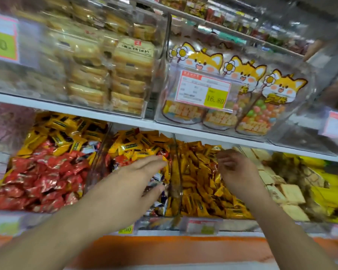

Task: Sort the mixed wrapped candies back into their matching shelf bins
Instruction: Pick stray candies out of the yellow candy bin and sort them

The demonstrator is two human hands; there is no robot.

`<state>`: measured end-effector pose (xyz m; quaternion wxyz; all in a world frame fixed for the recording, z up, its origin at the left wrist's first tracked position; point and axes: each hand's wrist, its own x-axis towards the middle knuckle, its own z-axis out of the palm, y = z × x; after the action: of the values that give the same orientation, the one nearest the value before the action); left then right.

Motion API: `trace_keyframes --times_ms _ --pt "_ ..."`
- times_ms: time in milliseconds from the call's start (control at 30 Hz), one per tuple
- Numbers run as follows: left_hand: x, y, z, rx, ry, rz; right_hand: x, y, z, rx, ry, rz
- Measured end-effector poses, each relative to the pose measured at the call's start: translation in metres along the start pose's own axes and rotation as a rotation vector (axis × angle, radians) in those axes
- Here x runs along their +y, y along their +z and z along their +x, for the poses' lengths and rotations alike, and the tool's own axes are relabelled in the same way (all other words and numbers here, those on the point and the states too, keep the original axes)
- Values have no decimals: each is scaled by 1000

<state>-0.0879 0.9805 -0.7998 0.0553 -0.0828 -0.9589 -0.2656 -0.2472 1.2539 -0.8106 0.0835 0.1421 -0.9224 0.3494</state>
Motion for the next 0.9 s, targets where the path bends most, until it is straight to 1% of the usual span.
trace_keyframes --times_ms 67,100,267,333,433,500,633,733,833,900 --pt "18 12 9 -88 24 -5 20 -8 8 21 -11 -105" --pt "25 17 12 -127 24 -7 28 -11 11 6 -8 -139" --pt "33 36 24 -256 -46 -6 43 -7 22 -154 -25 -308" --pt "32 37 25 -250 -52 -21 42 -2 24 -177 -50 -339" --pt "27 37 27 -204 -25 -53 48 7 31 -174 -70 -436" --pt "25 38 27 -201 -7 -55 55 15 35 -166 -97 -468" --pt "24 40 26 -201 -4 -57 67 22 34 -116 -71 -458" --pt "26 36 24 -212 -26 -49 63 16 27 -52 -76 -409" --pt "26 37 25 -212 -37 -45 50 4 15 18 -85 -302" --pt "22 39 26 -168 -14 -88 34 -4 5 0 -22 -168"
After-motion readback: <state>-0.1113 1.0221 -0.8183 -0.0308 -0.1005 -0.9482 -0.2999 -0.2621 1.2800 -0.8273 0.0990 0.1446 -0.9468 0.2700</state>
